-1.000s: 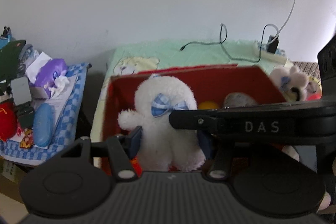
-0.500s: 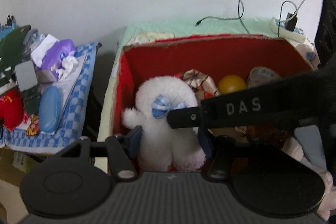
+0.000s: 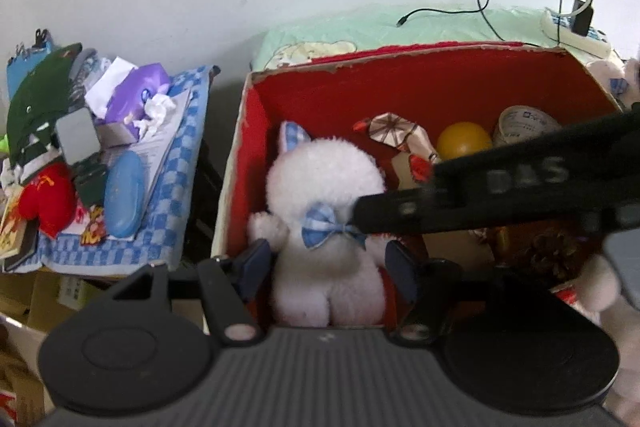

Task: Organize objects
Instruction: 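Carry the white bunny with both grippers over the red box, then lower the bunny into the red box and open both grippers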

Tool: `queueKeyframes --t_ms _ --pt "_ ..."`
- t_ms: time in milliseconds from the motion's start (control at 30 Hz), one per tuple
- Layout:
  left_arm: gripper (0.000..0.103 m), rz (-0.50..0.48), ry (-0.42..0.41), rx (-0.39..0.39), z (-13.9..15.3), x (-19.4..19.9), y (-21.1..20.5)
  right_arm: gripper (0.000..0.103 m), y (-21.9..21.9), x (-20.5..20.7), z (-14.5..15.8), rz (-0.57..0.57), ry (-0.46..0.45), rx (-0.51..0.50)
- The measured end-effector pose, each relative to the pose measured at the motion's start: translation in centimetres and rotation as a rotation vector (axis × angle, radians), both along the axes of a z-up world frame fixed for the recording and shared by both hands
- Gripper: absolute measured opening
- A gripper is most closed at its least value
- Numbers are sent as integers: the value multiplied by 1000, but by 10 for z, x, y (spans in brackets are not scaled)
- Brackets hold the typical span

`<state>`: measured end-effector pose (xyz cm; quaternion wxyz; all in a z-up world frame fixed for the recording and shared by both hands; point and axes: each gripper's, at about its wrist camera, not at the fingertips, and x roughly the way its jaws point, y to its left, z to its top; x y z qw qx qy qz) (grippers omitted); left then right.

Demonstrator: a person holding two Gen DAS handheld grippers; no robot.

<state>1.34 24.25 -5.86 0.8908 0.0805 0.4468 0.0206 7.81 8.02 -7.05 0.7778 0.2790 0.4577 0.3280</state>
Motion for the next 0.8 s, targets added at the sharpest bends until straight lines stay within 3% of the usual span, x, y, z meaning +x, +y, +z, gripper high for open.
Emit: queueKeyframes --t_ms 400,800 --pt "63 56 21 61 9 4 -7 28 -24 -23 11 -127 -97 -118" --pt "69 16 0 50 19 1 -28 29 -47 -50 24 -229 -179 -185"
